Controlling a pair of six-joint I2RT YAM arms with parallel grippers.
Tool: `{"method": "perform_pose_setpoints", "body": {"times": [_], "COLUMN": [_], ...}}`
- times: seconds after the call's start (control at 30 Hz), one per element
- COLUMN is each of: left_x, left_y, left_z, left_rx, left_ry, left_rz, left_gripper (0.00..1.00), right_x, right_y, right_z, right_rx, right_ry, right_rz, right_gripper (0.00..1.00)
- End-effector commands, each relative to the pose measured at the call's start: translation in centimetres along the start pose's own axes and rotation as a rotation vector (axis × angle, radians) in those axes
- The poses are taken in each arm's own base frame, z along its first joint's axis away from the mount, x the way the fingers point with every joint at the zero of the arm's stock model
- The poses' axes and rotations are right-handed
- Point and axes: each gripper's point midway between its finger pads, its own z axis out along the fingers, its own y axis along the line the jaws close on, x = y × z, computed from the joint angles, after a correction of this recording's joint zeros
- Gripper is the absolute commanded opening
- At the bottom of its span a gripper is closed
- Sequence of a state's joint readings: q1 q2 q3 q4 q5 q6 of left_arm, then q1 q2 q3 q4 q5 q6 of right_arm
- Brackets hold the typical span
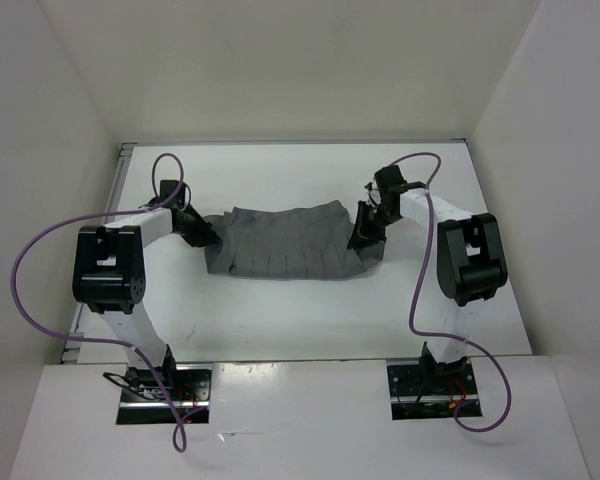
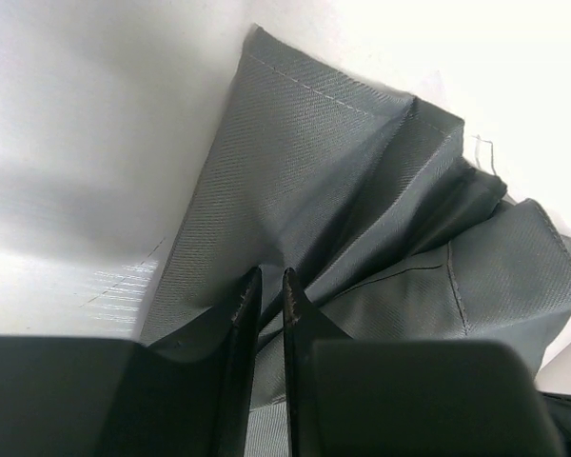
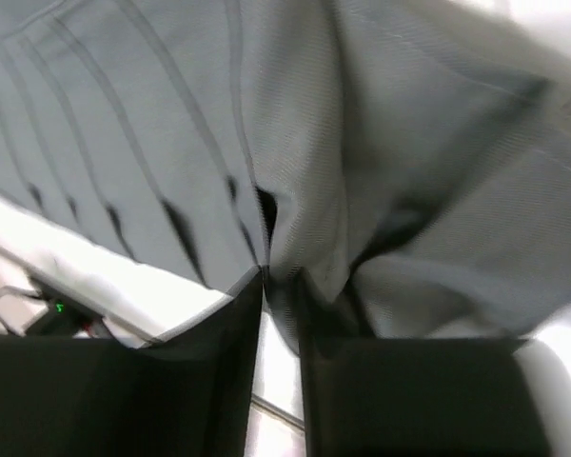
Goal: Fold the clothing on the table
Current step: Fold the skirt
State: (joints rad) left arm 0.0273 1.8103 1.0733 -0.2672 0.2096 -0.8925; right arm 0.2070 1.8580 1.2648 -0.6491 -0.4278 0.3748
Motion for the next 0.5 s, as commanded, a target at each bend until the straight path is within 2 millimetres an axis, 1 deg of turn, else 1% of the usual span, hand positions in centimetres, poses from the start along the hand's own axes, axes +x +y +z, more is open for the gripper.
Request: {"method": "perform_pose_setpoints", "body": {"times": [0.0, 0.03, 0.07, 0.1, 0.13, 0.17, 0.2, 0.23, 0.27, 0.3, 0.33, 0.37, 0.4, 0.43, 0.47], "left_x": [-0.2, 0.0, 0.0, 0.0, 0.0, 0.0, 0.0, 0.0, 0.0, 0.2, -0.1, -0.2, -0.2, -0.1, -0.4], "left_y": [-0.5, -0.2, -0.2, -0.2, -0.2, -0.2, -0.2, -0.2, -0.2, 0.0, -0.3, -0.2, -0.2, 0.0, -0.3], "left_z": [-0.3, -0.2, -0.2, -0.2, -0.2, -0.2, -0.2, -0.2, -0.2, 0.0, -0.1, 0.0, 0.0, 0.2, 0.2], "left_rx": [0.028, 0.021, 0.021, 0.021, 0.021, 0.021, 0.021, 0.021, 0.021, 0.015, 0.021, 0.015, 0.015, 0.007, 0.014], "left_ry": [-0.010, -0.004, -0.004, -0.004, -0.004, -0.004, -0.004, -0.004, -0.004, 0.003, -0.003, -0.010, -0.010, -0.003, -0.009], "left_rz": [0.012, 0.010, 0.010, 0.010, 0.010, 0.010, 0.010, 0.010, 0.010, 0.008, 0.010, 0.010, 0.010, 0.008, 0.010], "left_gripper": [0.21, 0.19, 0.19, 0.17, 0.14, 0.14, 0.13, 0.13, 0.12, 0.12, 0.11, 0.11, 0.11, 0.09, 0.09], "right_x": [-1.3, -1.3, -1.4, -1.7, -1.3, -1.3, -1.2, -1.1, -0.7, -0.3, 0.1, 0.3, 0.9, 1.2, 1.3], "right_y": [3.1, 3.1, 3.4, 3.5, 3.2, 3.3, 3.6, 3.6, 4.0, 4.0, 3.8, 3.8, 4.3, 4.0, 4.0], "right_z": [-0.3, -0.3, -0.8, -1.1, -1.4, -1.9, -2.9, -3.3, -4.5, -4.9, -5.3, -5.9, -6.8, -7.1, -7.6], "right_rx": [-0.143, -0.144, -0.150, -0.139, -0.126, -0.121, -0.119, -0.113, -0.117, -0.116, -0.106, -0.096, -0.104, -0.088, -0.081], "right_ry": [-0.027, -0.027, -0.040, -0.059, -0.059, -0.069, -0.089, -0.102, -0.110, -0.109, -0.113, -0.124, -0.135, -0.141, -0.151], "right_rz": [-0.052, -0.052, -0.060, -0.065, -0.062, -0.065, -0.073, -0.077, -0.081, -0.081, -0.079, -0.081, -0.107, -0.105, -0.107], "right_gripper": [0.08, 0.02, 0.00, 0.00, 0.00, 0.00, 0.00, 0.00, 0.00, 0.00, 0.00, 0.00, 0.00, 0.00, 0.00]}}
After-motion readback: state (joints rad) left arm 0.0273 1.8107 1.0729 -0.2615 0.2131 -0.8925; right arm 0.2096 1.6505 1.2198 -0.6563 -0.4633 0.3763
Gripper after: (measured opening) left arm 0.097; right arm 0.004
